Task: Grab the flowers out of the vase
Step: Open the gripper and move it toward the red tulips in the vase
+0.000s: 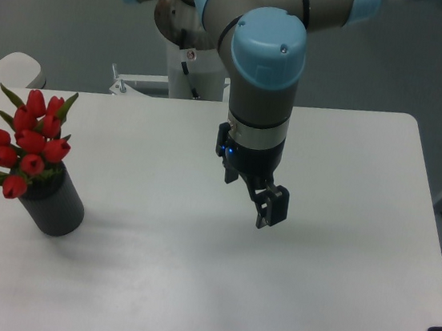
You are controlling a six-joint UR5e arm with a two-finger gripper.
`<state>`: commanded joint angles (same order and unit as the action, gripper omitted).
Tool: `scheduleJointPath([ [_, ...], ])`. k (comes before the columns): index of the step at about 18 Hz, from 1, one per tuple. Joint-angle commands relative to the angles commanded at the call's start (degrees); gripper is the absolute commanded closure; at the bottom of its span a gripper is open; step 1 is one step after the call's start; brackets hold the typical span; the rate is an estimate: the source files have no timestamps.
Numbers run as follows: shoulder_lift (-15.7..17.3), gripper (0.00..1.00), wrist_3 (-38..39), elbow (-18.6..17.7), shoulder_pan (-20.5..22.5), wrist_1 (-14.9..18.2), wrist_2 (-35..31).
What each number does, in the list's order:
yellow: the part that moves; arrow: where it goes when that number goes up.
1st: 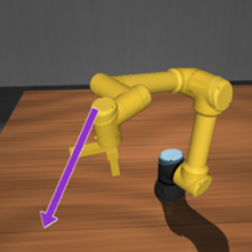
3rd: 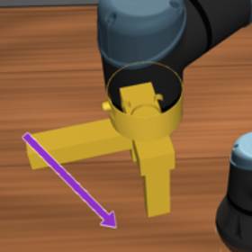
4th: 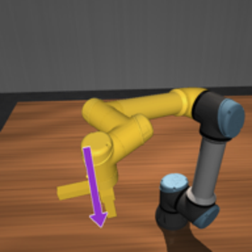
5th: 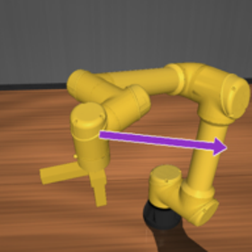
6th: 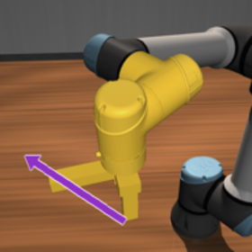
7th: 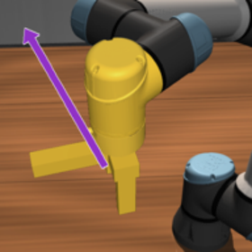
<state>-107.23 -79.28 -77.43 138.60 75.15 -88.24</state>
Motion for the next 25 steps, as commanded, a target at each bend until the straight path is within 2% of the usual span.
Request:
scheduleJointPath([
  [6,0.1,0.00,-0.2,-0.7,0.0,0.0,0.8],
  [12,0.3,0.00,0.8,-1.5,0.8,-0.3,11.0],
  [17,0.6,0.00,5.9,-2.3,0.8,-0.4,20.7],
  [21,1.4,0.00,6.9,-7.3,2.3,-1.0,29.7],
  [23,2.3,0.00,6.7,-10.4,3.6,-3.0,35.2],
  [25,3.7,0.00,6.5,-15.1,4.0,-5.3,40.0],
])
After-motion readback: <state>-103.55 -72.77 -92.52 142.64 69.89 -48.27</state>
